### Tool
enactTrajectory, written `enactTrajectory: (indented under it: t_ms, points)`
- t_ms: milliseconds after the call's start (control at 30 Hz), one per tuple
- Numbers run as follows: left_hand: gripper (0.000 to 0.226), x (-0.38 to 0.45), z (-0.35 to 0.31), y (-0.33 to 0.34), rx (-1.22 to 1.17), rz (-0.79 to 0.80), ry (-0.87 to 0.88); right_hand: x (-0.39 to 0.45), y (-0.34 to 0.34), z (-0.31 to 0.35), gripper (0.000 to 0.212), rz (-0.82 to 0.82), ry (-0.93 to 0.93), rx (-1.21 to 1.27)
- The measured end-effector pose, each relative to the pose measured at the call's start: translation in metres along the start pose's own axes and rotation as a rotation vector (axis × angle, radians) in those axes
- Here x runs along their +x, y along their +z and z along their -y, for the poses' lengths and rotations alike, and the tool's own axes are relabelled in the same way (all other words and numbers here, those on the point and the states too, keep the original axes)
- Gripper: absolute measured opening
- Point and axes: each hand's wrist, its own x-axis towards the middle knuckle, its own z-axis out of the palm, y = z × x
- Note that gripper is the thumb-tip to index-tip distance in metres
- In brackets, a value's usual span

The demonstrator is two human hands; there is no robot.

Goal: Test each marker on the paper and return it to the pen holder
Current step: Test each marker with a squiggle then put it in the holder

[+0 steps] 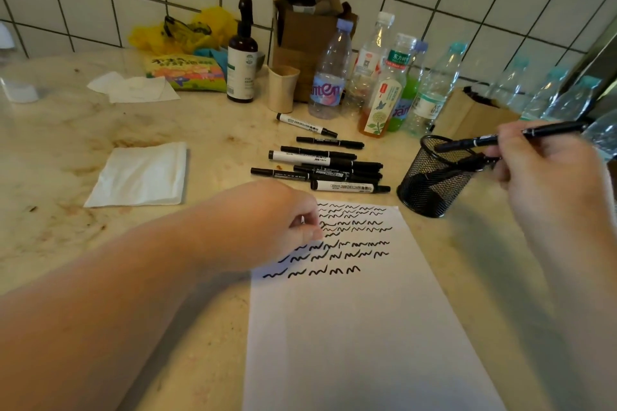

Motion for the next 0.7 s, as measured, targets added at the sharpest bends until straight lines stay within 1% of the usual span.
enactTrajectory:
  t_ms: [67, 133, 267, 367, 500, 533, 600, 700]
  points:
    - [0.022, 0.0, 0.001, 0.0, 0.009, -0.002, -0.001, 0.01, 0.0, -0.002, 0.021, 0.034, 0.034, -0.171]
    - [0.022, 0.0, 0.001, 0.0, 0.016, -0.005, 0.006, 0.015, 0.002, -0.001, 0.021, 0.07, 0.06, -0.244]
    - [0.022, -0.001, 0.002, 0.001, -0.012, 0.005, 0.003, 0.026, 0.005, 0.002, 0.027, 0.077, 0.121, -0.264]
    - [0.022, 0.0, 0.004, 0.002, -0.017, 0.01, -0.001, 0.029, 0.004, 0.004, 0.02, 0.06, 0.151, -0.162]
    - [0.023, 0.0, 0.004, 0.004, -0.027, 0.021, -0.001, 0.019, 0.01, 0.011, 0.015, 0.004, 0.002, -0.075]
    - [0.022, 0.0, 0.004, 0.004, -0.026, 0.021, -0.002, 0.014, 0.016, 0.014, 0.013, 0.025, -0.037, -0.057]
    - [0.021, 0.001, 0.004, 0.004, -0.019, 0.016, -0.009, 0.003, 0.031, 0.017, 0.011, 0.169, -0.089, -0.091]
    - [0.019, 0.003, 0.004, 0.005, -0.007, 0.007, -0.02, -0.01, 0.058, 0.012, 0.01, 0.48, -0.102, -0.3]
